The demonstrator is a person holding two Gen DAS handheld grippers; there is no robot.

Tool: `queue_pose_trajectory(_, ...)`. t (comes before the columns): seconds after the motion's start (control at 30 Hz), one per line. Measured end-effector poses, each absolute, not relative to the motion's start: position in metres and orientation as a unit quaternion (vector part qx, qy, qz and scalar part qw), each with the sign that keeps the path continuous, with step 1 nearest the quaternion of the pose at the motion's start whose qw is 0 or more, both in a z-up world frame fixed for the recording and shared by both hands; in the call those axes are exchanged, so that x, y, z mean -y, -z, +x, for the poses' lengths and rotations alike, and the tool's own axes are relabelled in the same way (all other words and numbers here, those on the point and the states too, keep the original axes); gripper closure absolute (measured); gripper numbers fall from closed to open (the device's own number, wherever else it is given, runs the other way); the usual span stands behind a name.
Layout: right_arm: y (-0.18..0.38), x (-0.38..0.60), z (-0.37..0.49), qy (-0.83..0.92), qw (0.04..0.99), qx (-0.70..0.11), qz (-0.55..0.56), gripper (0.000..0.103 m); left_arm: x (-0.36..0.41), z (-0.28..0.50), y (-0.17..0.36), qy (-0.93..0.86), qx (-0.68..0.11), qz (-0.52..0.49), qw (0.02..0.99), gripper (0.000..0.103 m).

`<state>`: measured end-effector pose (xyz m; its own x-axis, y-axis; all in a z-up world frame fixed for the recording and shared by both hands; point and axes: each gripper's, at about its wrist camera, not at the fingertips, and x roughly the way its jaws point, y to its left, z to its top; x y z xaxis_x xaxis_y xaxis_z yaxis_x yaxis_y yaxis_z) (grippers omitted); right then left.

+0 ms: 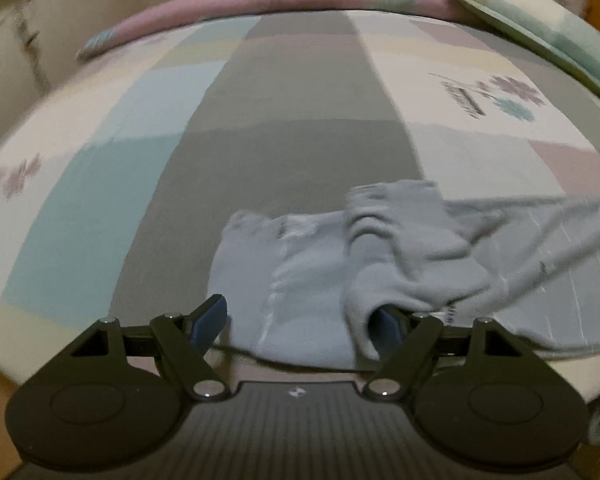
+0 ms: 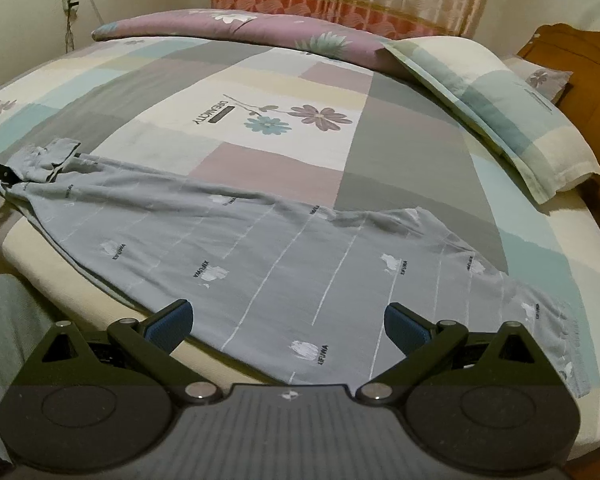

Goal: Fold clothes
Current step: 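Press the trouser bundle flat with the left gripper and withdraw it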

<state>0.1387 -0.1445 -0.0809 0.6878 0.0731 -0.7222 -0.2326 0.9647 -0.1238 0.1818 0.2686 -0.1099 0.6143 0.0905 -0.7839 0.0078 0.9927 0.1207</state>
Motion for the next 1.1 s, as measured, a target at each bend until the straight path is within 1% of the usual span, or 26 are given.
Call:
queue_pose_trajectory(0.13, 0.08, 0.142, 0.139, -0.085, 0.913, -0.385, -0.104, 0.0, -0.234, 0.177, 0.104, 0.014, -0.429, 0.139, 0.892, 0.026)
queue_pose_trajectory(0.33, 0.075, 0.14, 0.138, -0.087, 0.917, -0.376, -0.099, 0.0, -0.203, 0.182, 0.081, 0.1, -0.418, 0.138, 0.892, 0.024)
queue_pose_trajectory(0.4, 0.073, 0.139, 0.137, -0.09, 0.918, -0.374, -0.098, 0.0, -0.193, 0.192, 0.081, 0.093, -0.415, 0.148, 0.893, 0.023)
queue_pose_trajectory(0.5, 0.07, 0.139, 0.133, -0.095, 0.921, -0.366, -0.095, 0.0, -0.184, 0.216, 0.094, 0.057, -0.432, 0.151, 0.887, 0.023)
queue_pose_trajectory(0.7, 0.055, 0.148, 0.113, -0.103, 0.932, -0.335, -0.092, 0.0, -0.19, 0.234, 0.114, 0.003, -0.462, 0.136, 0.877, 0.021)
queue_pose_trajectory(0.83, 0.051, 0.164, 0.106, -0.101, 0.936, -0.329, -0.078, 0.0, -0.203, 0.231, 0.104, -0.031, -0.462, 0.139, 0.875, 0.021)
queue_pose_trajectory(1.1, 0.054, 0.159, 0.12, -0.106, 0.932, -0.338, -0.082, 0.0, -0.238, 0.231, 0.095, -0.042, -0.465, 0.095, 0.879, 0.021)
